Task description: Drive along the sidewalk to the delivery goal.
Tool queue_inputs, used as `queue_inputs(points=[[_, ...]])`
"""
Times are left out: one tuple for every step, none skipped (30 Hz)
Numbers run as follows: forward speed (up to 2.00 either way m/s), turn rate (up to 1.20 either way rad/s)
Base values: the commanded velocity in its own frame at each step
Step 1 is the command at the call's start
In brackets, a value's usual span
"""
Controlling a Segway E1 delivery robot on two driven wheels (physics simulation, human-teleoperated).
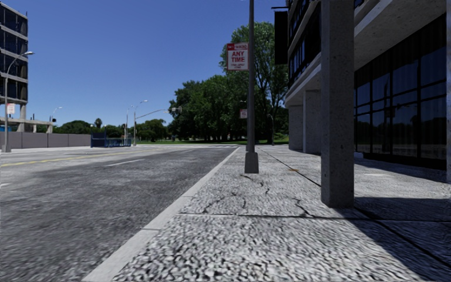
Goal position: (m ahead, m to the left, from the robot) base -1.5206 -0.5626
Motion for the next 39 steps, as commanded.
queue_inputs(points=[[1.75, -0.53], [1.75, -0.05], [1.75, -0.05], [1.75, 0.0], [1.75, 0.0], [1.75, 0.0], [1.75, 0.0], [1.75, 0.0], [1.75, 0.0], [1.75, 0.0], [1.75, 0.0], [1.75, 0.0], [1.75, 0.0], [1.75, 0.0], [1.75, 0.0], [1.75, 0.0], [1.75, 0.0], [1.75, 0.07], [1.75, 0.52], [1.75, 0.72], [1.75, 0.61], [1.75, 0.16], [1.75, 0.03], [1.75, 0.0], [1.75, 0.0], [1.75, 0.0], [1.63, 0.0], [1.28, 0.0], [0.83, 0.0], [0.57, 0.0], [0.3, 0.0], [0.3, 0.0], [0.0, 0.0], [0.0, 0.0], [0.0, 0.0], [0.0, 0.0], [0.0, 0.0], [0.0, 0.0], [0.0, 0.0]])
